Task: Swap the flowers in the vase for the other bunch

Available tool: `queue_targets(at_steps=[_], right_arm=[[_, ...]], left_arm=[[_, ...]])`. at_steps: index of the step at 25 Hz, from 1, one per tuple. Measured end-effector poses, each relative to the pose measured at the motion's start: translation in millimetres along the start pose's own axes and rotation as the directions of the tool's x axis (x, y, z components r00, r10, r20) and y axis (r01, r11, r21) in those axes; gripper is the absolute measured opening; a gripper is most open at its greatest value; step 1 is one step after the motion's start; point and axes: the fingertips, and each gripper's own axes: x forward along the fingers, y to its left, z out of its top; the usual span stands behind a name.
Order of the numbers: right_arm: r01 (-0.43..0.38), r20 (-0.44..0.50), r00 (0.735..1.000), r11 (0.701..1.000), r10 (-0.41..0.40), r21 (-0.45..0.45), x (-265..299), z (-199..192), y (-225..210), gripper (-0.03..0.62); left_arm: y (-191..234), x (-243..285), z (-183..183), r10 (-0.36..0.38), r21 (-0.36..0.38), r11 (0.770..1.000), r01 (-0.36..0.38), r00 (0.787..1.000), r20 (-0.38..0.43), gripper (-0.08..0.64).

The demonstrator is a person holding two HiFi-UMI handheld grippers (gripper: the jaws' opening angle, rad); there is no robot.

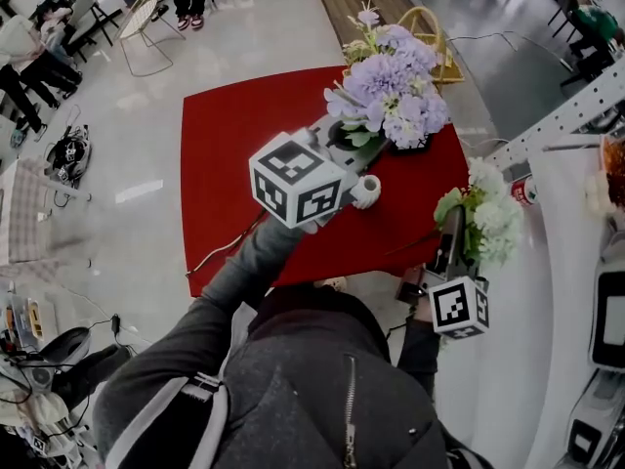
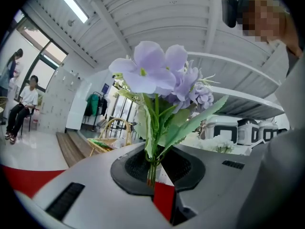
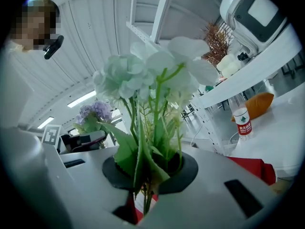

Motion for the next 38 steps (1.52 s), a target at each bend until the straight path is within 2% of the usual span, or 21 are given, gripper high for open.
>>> queue_targets(at_steps=[8,20,31,38], right_arm=[[0.003,0.016,1.0,1.0,-0.002,-0.014,9,10,27,0.06],[-0.05,0.017,0.999,0.998,0.05,-0.05,34,12,75,0.06],[-0.1,0.063,0.992,0.985,0.11,-0.141,62,34,97,0.06],[-0.124,0.053,0.989,0.977,0.135,-0.174,84,27,109,0.06]], left_arm=[[17,-36,0,0.056,-0.021,0.998,-0.056,0.998,0.009,0.055],[40,-85,-36,0.116,-0.079,0.99,-0.117,0.993,-0.012,0.055],[47,-113,-56,0.168,-0.107,0.98,-0.169,0.986,-0.022,0.057],[54,-139,-75,0.22,-0.128,0.966,-0.224,0.975,-0.045,0.057]])
